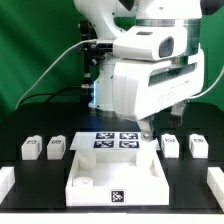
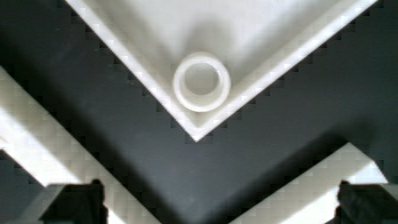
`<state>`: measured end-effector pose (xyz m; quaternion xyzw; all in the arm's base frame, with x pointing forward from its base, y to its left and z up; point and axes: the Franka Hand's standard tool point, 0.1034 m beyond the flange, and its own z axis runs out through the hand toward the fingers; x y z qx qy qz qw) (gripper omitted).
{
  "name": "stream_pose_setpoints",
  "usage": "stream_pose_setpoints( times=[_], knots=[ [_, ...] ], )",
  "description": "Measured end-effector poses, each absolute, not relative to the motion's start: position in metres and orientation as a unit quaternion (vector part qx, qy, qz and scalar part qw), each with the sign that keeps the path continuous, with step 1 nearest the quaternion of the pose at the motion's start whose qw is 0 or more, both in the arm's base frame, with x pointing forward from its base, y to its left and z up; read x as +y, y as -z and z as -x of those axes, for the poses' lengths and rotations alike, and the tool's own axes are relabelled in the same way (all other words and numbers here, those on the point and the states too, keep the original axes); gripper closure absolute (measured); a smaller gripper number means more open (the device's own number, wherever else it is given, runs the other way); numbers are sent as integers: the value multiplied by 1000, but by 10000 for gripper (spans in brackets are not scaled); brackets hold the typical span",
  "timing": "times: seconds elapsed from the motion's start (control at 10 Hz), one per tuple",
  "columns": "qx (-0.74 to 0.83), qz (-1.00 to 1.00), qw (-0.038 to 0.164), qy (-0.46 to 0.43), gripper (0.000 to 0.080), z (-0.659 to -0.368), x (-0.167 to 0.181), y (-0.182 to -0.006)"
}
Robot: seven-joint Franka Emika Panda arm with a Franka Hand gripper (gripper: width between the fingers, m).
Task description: Assemble one leg
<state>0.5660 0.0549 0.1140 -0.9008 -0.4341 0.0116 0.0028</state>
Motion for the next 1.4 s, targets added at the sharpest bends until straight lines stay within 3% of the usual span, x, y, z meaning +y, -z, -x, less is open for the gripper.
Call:
stream_pose_setpoints(
  times=[0.7, 0.9, 1.1, 1.4],
  knots=[
    [-434, 901, 3, -12, 150, -565, 55, -113],
    [-481, 877, -5, -6, 150, -528, 53, -105],
    [-620, 785, -10, 2, 150, -492, 29, -95],
    [-695, 719, -12, -3, 150, -489, 22, -93]
  ],
)
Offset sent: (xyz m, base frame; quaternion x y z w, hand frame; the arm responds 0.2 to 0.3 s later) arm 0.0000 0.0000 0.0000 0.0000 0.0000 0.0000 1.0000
